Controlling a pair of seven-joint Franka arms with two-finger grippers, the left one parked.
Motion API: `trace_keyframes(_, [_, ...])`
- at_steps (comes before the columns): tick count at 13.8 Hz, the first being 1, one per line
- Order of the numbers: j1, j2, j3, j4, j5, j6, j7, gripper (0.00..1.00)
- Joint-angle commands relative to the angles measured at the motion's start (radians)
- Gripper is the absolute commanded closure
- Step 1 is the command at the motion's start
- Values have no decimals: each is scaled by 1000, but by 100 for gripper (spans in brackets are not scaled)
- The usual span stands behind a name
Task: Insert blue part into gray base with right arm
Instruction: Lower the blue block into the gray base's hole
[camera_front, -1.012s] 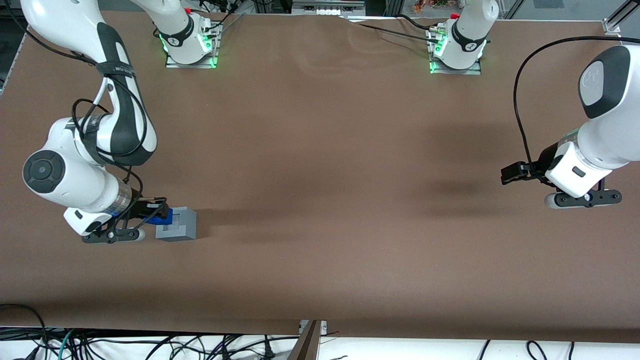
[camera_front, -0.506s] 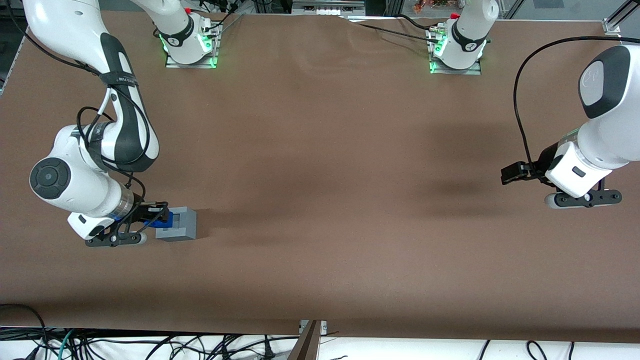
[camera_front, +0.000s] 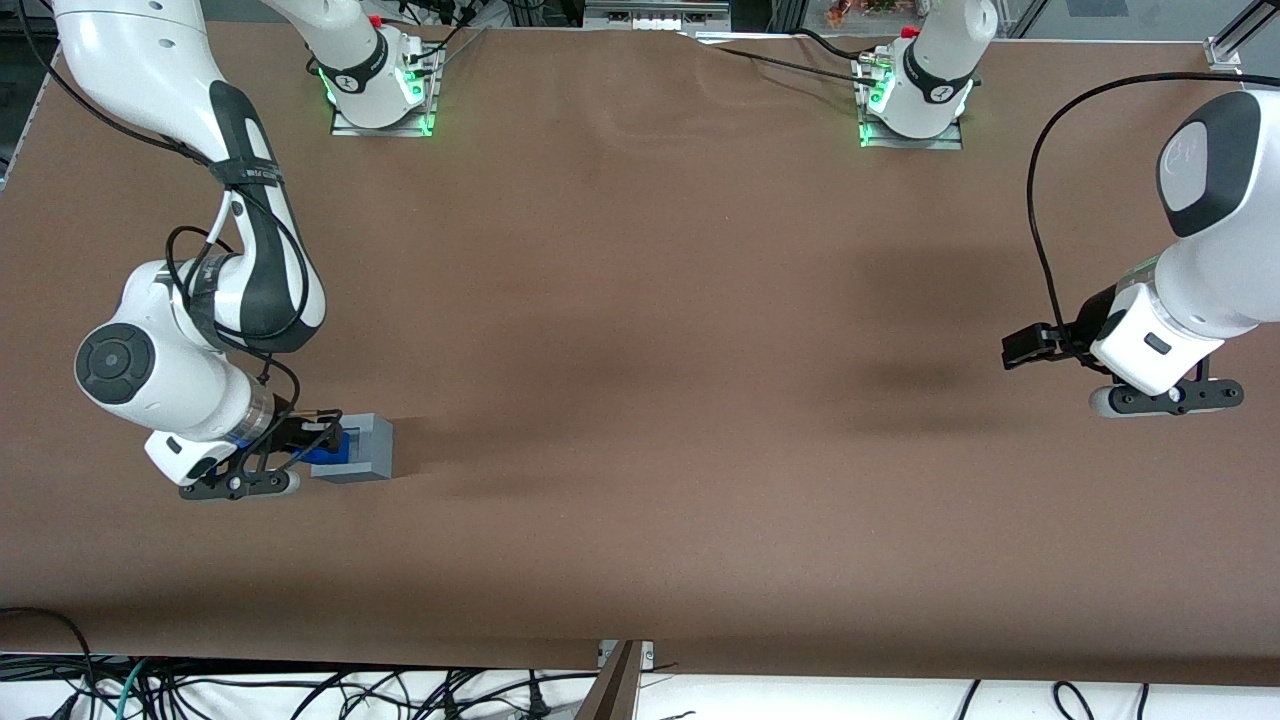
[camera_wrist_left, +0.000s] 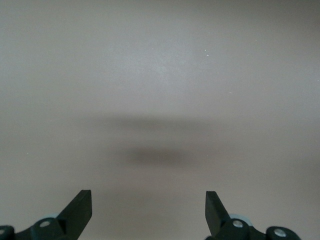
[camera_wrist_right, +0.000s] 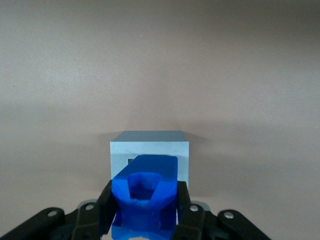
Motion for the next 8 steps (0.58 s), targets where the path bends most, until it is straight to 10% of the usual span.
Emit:
trace_keyframes(1, [-4, -8, 7, -20, 14, 13, -24, 60])
trace_keyframes(8, [0, -8, 13, -51, 18, 48, -30, 59])
